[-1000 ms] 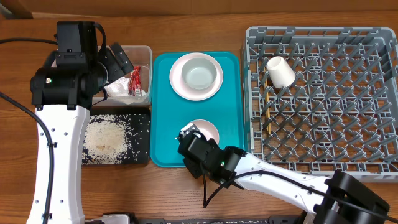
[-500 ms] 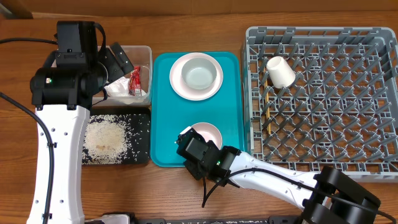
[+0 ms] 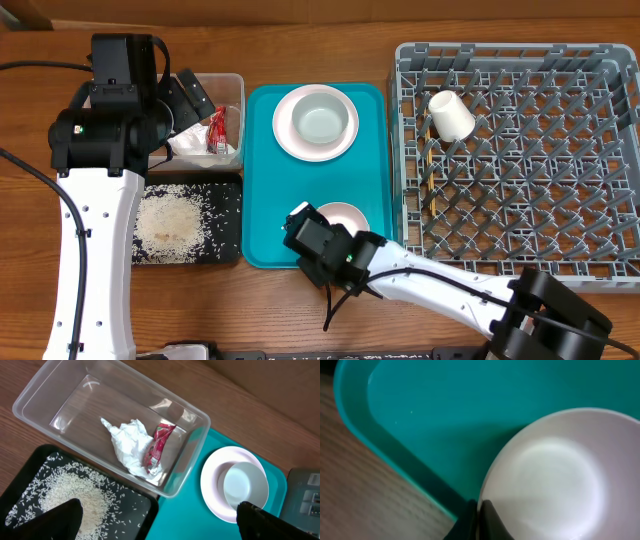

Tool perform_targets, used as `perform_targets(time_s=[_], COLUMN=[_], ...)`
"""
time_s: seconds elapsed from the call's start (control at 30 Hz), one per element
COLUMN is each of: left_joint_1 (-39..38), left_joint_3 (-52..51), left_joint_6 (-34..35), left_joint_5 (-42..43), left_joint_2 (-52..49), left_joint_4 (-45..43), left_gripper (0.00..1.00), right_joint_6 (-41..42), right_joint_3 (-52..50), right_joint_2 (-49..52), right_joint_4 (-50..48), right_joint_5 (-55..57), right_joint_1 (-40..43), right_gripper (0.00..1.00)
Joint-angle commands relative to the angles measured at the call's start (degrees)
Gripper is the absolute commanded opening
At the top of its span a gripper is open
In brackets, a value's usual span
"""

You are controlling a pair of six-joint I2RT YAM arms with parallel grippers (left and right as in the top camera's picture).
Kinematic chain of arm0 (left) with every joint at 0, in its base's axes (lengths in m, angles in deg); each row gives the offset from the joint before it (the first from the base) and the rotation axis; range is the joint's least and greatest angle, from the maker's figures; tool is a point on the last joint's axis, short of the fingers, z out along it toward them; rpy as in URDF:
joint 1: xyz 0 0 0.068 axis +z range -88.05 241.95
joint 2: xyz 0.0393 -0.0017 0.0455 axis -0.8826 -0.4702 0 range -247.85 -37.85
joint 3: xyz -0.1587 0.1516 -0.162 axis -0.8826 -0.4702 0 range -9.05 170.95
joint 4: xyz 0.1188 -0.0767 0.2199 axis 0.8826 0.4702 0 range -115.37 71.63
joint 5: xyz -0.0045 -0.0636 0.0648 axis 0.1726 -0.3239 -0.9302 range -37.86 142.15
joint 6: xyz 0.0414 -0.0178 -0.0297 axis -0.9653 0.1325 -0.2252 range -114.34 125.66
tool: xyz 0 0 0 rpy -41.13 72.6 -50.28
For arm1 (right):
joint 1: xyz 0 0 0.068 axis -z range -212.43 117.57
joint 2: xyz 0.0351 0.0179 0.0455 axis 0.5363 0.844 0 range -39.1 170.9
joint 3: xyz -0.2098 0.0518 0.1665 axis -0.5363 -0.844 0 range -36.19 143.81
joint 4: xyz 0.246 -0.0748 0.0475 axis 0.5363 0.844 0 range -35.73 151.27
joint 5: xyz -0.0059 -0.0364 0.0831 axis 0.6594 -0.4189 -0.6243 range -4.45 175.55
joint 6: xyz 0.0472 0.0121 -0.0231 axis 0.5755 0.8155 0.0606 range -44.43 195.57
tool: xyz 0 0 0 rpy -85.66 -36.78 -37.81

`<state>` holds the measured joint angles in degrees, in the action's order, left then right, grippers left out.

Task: Sort waste into correct bins and load items into the dishwasher
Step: 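Lift the pink bowl with the right gripper over the dish rack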

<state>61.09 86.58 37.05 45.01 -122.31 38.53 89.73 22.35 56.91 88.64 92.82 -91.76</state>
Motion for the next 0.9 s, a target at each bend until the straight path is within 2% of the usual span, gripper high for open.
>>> perform_targets(time_s=[0.0, 0.17, 0.33, 0.5, 0.63, 0.87], left_joint_1=[0.11, 0.11, 0.11, 0.11, 0.11, 0.11], left_joint_3=[0.83, 0.83, 0.83, 0.83, 0.83, 0.83], left_joint_6=[0.35, 0.35, 0.35, 0.35, 0.35, 0.33], left_joint_5=[-0.35, -0.35, -0.35, -0.35, -0.35, -0.35], left_joint_2=[-0.28, -0.28, -0.28, -0.28, -0.28, -0.28], left_joint_4=[-0.02, -0.02, -0.02, -0.02, -0.02, -0.02], left_gripper=[1.0, 1.0, 1.0, 1.0, 1.0, 1.0], right_joint_6=[0.83, 0.81, 0.79, 0.09, -8.22, -22.38], right_joint_3=[8.66, 22.88, 33.05, 33.29, 30.56, 17.4], right_joint_2=[-3.52, -9.07, -14.27, -17.38, -17.35, -17.22], right_joint_4=[4.35, 12.02, 18.6, 23.45, 29.88, 34.53], right_joint_5=[-4.79, -14.25, -33.29, -59.87, -76.56, -93.66], right_joint_1=[1.66, 6.1, 19.28, 39.34, 54.77, 73.48], right_gripper=[0.04, 0.04, 0.04, 0.04, 0.04, 0.04])
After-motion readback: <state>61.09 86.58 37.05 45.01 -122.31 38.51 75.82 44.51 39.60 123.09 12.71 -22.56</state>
